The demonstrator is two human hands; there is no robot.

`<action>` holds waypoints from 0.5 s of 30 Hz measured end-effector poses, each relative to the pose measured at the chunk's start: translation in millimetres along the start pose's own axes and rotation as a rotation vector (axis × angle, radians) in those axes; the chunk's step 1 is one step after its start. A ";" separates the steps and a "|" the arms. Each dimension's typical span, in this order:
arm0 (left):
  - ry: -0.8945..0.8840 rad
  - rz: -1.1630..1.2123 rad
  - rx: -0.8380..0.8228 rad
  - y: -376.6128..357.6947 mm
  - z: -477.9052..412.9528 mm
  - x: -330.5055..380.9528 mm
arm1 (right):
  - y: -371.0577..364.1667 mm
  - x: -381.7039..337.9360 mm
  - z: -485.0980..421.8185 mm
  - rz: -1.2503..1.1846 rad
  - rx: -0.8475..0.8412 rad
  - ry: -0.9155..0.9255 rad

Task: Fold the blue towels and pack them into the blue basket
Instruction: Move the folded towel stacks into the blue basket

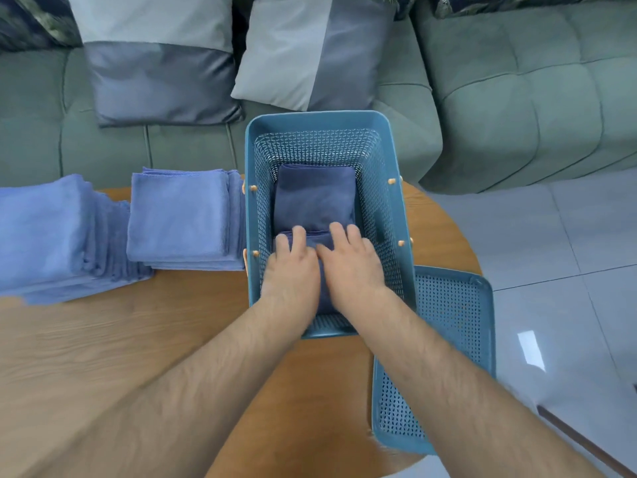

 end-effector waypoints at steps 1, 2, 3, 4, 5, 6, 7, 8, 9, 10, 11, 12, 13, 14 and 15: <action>-0.025 0.016 -0.057 -9.0 -6.5 0.4 | -7.8 0.3 -2.4 -0.037 -0.064 0.023; -0.037 0.001 -0.118 -18.3 -13.2 0.6 | -16.5 2.6 -4.4 -0.084 -0.146 0.018; -0.047 -0.009 -0.181 -25.0 -18.4 -0.3 | -24.1 6.2 -6.0 -0.128 -0.217 -0.003; -0.093 -0.091 -0.227 -32.9 -21.3 0.1 | -29.2 9.6 -7.5 -0.161 -0.263 -0.025; -0.141 -0.153 -0.256 -36.4 -22.9 1.4 | -31.0 11.8 -9.3 -0.178 -0.284 -0.037; -0.184 -0.198 -0.286 -39.4 -23.3 3.6 | -30.2 12.7 -11.2 -0.181 -0.289 -0.039; -0.215 -0.221 -0.282 -37.0 -21.9 6.1 | -28.4 12.5 -12.2 -0.175 -0.289 -0.034; -0.228 -0.206 -0.260 -33.5 -22.3 9.5 | -26.2 11.5 -11.6 -0.174 -0.285 -0.030; -0.226 -0.159 -0.230 -27.2 -21.3 11.6 | -23.8 11.1 -9.8 -0.182 -0.278 -0.029; -0.201 -0.104 -0.209 -21.0 -20.5 11.7 | -21.3 10.9 -6.8 -0.194 -0.264 -0.031; -0.143 -0.032 -0.184 -13.6 -19.5 9.0 | -17.5 11.3 -2.5 -0.204 -0.242 -0.036; -0.095 0.024 -0.162 -4.5 -17.3 3.9 | -11.5 11.1 2.7 -0.205 -0.206 -0.041; -0.089 0.070 -0.131 7.5 -12.4 -2.5 | -3.2 10.3 8.4 -0.196 -0.153 -0.045; -0.095 0.135 -0.067 21.6 -6.1 -9.7 | 6.7 8.6 13.7 -0.181 -0.083 -0.050; -0.125 0.228 0.040 36.0 1.2 -18.1 | 18.2 6.0 19.1 -0.163 -0.005 -0.057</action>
Point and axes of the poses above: each hand's wrist, its own z-axis away from the middle knuckle, its own y-axis out of the back of the hand, x = y × z, the point moved 5 cm from there along -z, towards the middle knuckle, and after that the axes turned 15 degrees about y, right-handed, at the moved point
